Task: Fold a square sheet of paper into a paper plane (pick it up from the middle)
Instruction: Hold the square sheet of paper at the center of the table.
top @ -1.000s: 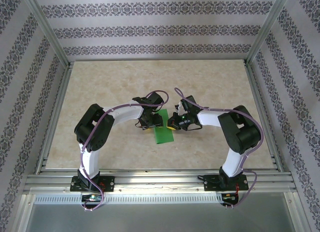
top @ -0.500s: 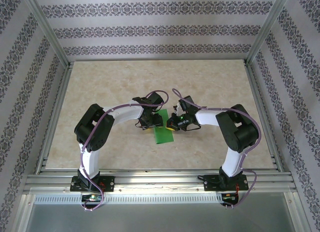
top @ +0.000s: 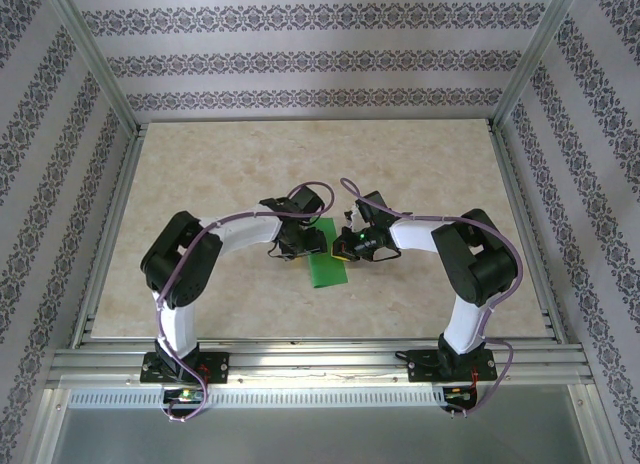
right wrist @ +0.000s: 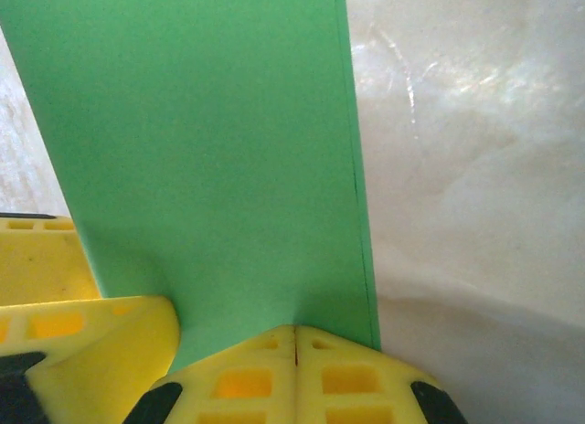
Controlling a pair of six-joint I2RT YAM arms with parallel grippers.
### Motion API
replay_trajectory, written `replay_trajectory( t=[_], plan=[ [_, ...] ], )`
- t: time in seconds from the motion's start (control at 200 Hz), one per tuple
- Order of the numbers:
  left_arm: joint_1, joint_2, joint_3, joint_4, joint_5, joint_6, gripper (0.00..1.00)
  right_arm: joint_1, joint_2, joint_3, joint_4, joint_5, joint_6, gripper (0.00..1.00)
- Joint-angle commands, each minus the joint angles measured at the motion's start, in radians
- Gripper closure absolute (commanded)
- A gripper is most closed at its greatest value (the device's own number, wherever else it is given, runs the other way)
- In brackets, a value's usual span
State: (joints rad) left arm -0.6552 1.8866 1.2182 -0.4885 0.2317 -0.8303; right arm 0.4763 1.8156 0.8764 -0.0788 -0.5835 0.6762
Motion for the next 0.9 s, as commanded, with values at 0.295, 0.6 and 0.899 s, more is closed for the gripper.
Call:
replay_trajectory(
  t=[0.295,0.6,0.899],
  plan=[
    [0.04,-0.318,-0.202,0.251,-0.012,-0.009,0.38,0.015,0.045,0.002,-0.162,0.131,-0.03,1.0],
    [0.088,-0.373,-0.306,0.492,0.13,-0.02,0.45,0.016,0.04,-0.002,-0.177,0.145,-0.033,1.0],
    [0.091,-0.366,-0.388,0.668,0.201,-0.084,0.77,0.017,0.035,0.001,-0.195,0.16,-0.037,1.0]
  ],
)
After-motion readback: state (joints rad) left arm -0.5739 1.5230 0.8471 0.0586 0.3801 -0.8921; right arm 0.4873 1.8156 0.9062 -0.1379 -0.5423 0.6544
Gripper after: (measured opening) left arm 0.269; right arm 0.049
